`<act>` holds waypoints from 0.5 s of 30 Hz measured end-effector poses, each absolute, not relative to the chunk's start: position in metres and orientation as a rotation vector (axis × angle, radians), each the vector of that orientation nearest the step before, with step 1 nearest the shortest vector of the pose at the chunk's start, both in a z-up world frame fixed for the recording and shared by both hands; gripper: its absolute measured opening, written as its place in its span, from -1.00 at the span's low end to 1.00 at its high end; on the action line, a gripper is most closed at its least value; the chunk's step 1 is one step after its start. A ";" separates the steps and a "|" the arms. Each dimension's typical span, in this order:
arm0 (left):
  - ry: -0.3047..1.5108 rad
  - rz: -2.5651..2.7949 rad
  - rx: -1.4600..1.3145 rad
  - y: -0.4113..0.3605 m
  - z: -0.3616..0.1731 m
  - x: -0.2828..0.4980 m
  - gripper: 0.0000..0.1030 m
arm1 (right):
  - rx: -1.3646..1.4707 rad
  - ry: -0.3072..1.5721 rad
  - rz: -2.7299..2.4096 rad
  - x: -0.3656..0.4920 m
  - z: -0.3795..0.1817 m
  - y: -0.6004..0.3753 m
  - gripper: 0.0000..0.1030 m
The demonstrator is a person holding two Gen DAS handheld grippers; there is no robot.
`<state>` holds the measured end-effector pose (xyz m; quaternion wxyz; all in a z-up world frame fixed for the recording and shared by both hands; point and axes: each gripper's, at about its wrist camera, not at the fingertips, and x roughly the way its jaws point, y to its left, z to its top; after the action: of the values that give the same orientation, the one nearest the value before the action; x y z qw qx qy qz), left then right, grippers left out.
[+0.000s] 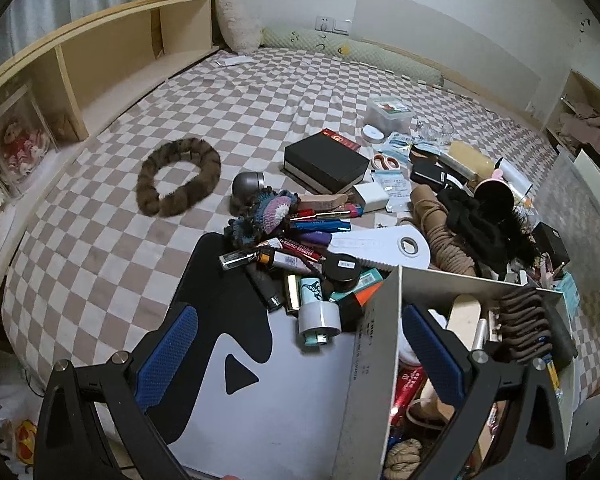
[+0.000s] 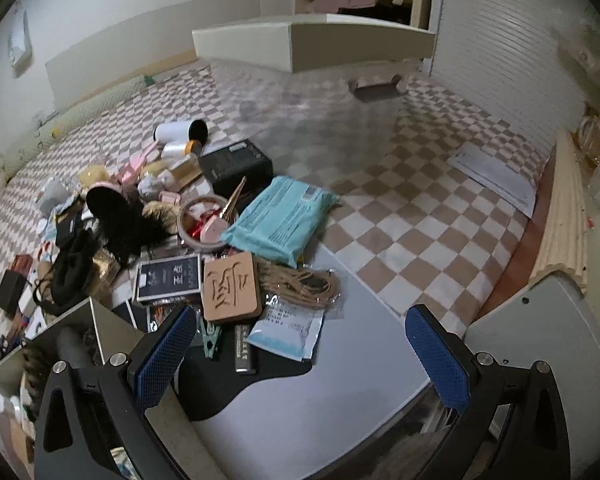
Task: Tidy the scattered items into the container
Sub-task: 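Move the left tool toward the blue knitted toy while the right tool approaches the white packet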
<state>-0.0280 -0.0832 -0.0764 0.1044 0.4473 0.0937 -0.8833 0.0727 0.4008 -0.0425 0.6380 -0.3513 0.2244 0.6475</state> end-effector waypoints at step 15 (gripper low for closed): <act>0.142 -2.680 1.318 -0.099 -0.091 -0.045 1.00 | -0.847 0.513 1.586 0.097 -0.074 0.415 1.00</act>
<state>-0.0447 -0.0992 -0.0914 0.0759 0.4396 0.0473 -0.8937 0.0975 0.4146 -0.0741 0.5940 -0.3645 0.2209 0.6823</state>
